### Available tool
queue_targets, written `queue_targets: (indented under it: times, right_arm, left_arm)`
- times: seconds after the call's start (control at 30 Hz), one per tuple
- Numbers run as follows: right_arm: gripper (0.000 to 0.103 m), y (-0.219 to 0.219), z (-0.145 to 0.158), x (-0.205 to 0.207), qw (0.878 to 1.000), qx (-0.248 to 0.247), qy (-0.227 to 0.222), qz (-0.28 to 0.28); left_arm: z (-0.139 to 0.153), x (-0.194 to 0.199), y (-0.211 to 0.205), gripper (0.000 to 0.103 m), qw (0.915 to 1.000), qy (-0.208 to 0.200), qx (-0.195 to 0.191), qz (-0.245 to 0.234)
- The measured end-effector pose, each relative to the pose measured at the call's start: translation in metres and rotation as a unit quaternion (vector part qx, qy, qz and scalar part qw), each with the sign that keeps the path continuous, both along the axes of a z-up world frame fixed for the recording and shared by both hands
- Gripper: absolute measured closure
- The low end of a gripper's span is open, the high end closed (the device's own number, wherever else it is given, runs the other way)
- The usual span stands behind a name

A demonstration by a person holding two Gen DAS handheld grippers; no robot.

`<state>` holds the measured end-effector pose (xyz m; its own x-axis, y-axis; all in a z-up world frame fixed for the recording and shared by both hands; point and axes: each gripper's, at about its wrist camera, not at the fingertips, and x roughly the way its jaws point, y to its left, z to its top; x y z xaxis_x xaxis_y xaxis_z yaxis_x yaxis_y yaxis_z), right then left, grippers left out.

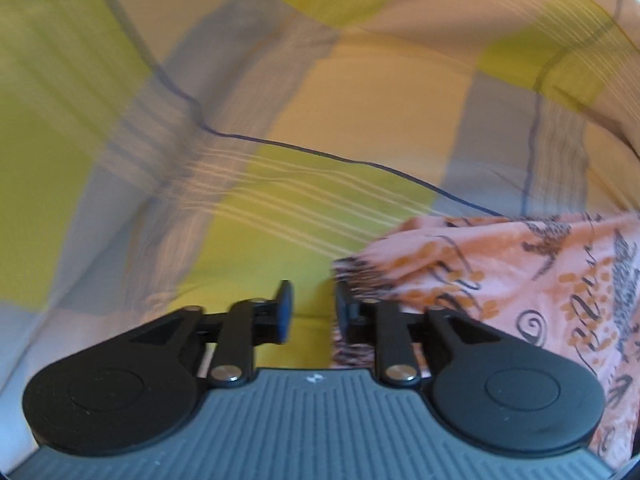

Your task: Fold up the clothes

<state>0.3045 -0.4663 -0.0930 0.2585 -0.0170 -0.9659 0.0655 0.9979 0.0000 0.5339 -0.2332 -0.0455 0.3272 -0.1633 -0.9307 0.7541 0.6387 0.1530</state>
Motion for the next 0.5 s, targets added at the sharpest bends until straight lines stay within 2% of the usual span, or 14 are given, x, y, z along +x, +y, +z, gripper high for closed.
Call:
queue_targets:
  times: [0.03,0.07,0.3,0.5]
  right_arm:
    - [0.081,-0.001,0.001,-0.001,1.0,-0.009,0.001,-0.005]
    - [0.079,-0.001,0.003,-0.003,1.0,-0.018,-0.003,-0.01]
    - [0.08,0.018,0.022,-0.028,1.0,-0.027,-0.01,0.01]
    - [0.08,0.052,0.057,-0.059,0.997,-0.052,-0.041,0.026]
  left_arm:
    - [0.004,-0.003,0.006,0.082,1.0,-0.005,-0.001,0.001]
    - [0.008,-0.007,0.012,0.082,0.9999,-0.011,-0.002,0.0]
    - [0.028,-0.064,0.046,0.082,0.9983,-0.043,-0.016,-0.036]
    - [0.032,-0.141,0.07,0.081,0.9924,-0.065,-0.039,-0.097]
